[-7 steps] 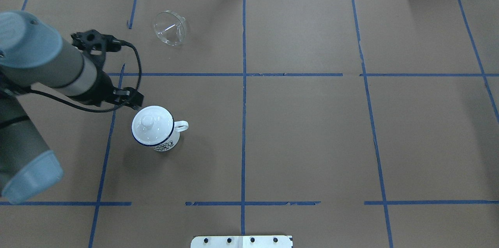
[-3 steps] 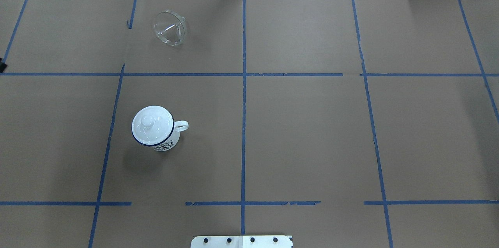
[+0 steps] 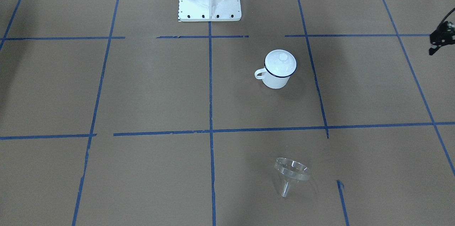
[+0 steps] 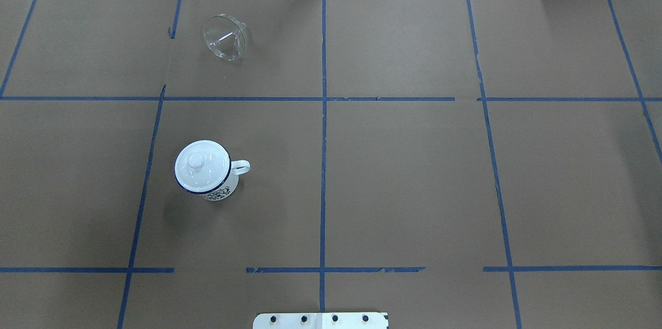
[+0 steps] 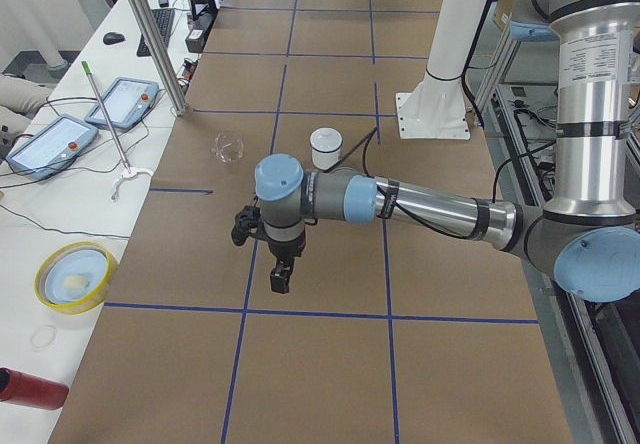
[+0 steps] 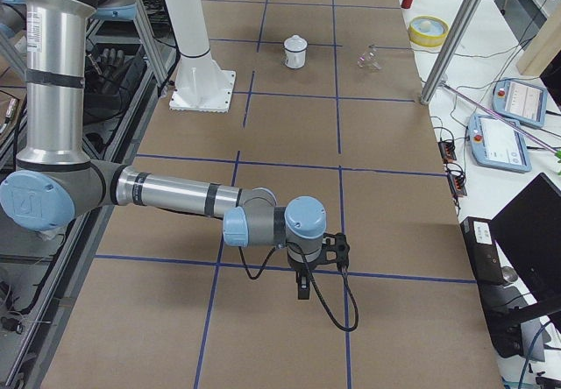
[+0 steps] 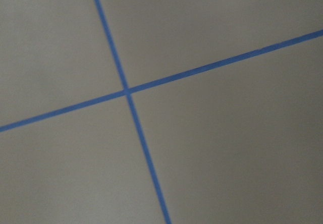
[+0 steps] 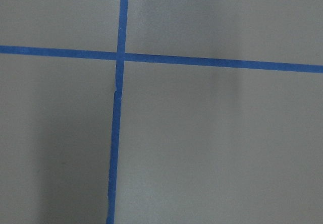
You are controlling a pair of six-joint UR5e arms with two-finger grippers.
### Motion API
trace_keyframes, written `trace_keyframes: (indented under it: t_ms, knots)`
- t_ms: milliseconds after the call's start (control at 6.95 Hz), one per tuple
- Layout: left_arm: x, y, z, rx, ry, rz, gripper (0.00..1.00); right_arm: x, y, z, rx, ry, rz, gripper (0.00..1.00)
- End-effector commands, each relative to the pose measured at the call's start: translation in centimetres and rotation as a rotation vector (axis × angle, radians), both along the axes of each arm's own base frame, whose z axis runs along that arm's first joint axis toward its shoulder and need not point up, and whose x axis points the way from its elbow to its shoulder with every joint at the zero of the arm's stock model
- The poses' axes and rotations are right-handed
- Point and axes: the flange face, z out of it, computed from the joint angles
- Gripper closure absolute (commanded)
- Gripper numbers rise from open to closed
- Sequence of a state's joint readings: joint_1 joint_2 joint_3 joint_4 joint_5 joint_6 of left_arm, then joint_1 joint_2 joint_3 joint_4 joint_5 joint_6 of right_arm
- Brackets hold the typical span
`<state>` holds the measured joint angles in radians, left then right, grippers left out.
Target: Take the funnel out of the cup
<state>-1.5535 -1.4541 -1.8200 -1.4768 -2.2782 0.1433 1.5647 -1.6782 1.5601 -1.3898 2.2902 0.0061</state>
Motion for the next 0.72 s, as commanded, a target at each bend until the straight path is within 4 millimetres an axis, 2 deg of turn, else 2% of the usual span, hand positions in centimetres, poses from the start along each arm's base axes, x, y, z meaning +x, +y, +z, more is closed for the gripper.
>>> trace_keyframes:
  t_ms: [0,144,288,432,575]
  knots:
    - [-2.4,4.7,4.4,-0.004,0.004,-0.054,0.00,0.0,0.0,0.0,0.000,0.000,0.000,0.00]
    - [-2.3,5.0,6.6,-0.055,0.003,-0.055,0.00,0.0,0.0,0.0,0.000,0.000,0.000,0.00]
    - [-3.1,4.7,5.9,-0.044,0.004,-0.076,0.00,0.0,0.0,0.0,0.000,0.000,0.000,0.00]
    - [-3.1,4.8,6.3,-0.065,0.004,-0.078,0.00,0.0,0.0,0.0,0.000,0.000,0.000,0.00]
    - [-3.2,4.6,5.3,-0.046,0.001,-0.080,0.00,0.0,0.0,-0.1,0.002,0.000,0.000,0.00]
